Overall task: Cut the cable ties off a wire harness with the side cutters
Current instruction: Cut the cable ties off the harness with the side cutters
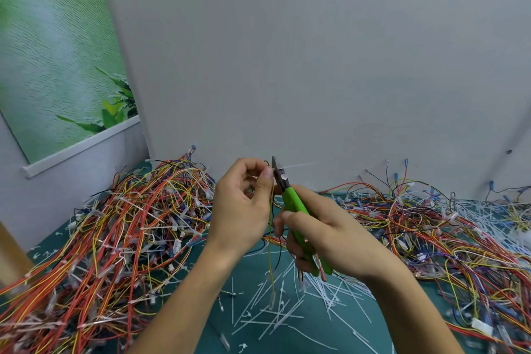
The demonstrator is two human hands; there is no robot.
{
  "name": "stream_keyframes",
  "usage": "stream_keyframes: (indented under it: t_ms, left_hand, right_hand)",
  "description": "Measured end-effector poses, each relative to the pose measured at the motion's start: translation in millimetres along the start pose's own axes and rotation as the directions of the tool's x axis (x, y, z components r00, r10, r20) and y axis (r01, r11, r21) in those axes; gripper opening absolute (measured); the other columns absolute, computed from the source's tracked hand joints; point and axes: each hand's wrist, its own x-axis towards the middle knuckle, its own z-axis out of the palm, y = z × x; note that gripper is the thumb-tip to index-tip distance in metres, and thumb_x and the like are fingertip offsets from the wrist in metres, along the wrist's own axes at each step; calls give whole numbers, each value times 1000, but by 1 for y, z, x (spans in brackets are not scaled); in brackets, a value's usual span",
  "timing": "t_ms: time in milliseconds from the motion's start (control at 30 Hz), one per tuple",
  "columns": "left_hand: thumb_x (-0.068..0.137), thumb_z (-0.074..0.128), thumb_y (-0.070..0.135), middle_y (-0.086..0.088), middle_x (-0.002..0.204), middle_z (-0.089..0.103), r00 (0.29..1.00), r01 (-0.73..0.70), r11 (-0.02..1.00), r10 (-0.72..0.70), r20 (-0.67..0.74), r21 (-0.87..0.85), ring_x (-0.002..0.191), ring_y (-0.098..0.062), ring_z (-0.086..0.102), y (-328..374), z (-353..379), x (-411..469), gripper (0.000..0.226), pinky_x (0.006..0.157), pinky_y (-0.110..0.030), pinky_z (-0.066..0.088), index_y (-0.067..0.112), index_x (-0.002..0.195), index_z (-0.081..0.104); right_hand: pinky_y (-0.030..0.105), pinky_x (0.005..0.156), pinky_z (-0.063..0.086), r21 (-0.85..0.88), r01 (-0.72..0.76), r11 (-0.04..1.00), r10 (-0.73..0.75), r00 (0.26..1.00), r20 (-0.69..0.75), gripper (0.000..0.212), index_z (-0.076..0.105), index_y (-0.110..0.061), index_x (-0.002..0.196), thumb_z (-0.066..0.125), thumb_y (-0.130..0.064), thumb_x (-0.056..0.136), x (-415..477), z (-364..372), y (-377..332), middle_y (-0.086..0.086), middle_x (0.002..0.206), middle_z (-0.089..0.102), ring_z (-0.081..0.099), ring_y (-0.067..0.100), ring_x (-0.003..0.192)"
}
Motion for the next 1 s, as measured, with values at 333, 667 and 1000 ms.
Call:
stream_keyframes:
  t_ms: [333, 667, 1000]
  left_hand:
    - [100, 62, 22, 18, 76, 65, 1000, -2, 1000, 2, 4, 8, 65, -3, 65, 2, -4, 2, 10, 58, -13, 49, 29, 93, 62]
    - [100, 61, 25, 17, 73, 63, 1000, 2, 1000, -3, 27, 24, 65, -5, 63, -1, -6, 3, 10, 59, -17, 49, 31, 92, 61]
    - [99, 61, 28, 17, 77, 66, 996, -18, 999, 15, 90, 33, 67, -5, 65, 0, -5, 2, 12, 61, -19, 51, 36, 90, 60]
  right_hand:
    - [59, 66, 59, -76, 15, 997, -11, 999, 44, 31, 57, -34, 125, 56, -34, 94, -3, 0, -1, 16, 92, 68, 65, 36, 70]
    - [39, 52, 50, -77, 18, 997, -16, 999, 31, 22, 59, -38, 114, 55, -29, 95, -1, -1, 1, 24, 78, 62, 58, 30, 54]
    - [35, 53, 52, -67, 21, 998, -22, 1000, -21, 30, 58, -28, 121, 58, -33, 92, 0, -3, 3, 0, 66, 60, 57, 22, 54]
